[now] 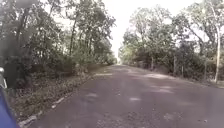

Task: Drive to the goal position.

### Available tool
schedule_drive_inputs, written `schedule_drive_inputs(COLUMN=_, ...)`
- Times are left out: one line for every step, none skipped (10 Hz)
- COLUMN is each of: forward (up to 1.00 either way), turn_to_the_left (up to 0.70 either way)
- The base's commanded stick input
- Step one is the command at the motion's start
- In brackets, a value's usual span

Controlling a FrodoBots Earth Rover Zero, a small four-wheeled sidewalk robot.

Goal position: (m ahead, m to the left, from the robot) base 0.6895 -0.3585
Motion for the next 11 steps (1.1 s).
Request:
schedule_drive_inputs(forward=0.05, turn_to_the_left=-0.03)
schedule_drive_inputs(forward=0.06, turn_to_the_left=-0.03)
schedule_drive_inputs(forward=0.06, turn_to_the_left=-0.03)
schedule_drive_inputs(forward=0.05, turn_to_the_left=-0.03)
schedule_drive_inputs(forward=0.06, turn_to_the_left=-0.03)
schedule_drive_inputs(forward=0.05, turn_to_the_left=-0.03)
schedule_drive_inputs(forward=0.05, turn_to_the_left=-0.03)
schedule_drive_inputs(forward=0.05, turn_to_the_left=-0.03)
schedule_drive_inputs(forward=0.06, turn_to_the_left=-0.03)
schedule_drive_inputs(forward=0.05, turn_to_the_left=-0.03)
schedule_drive_inputs(forward=0.06, turn_to_the_left=-0.03)
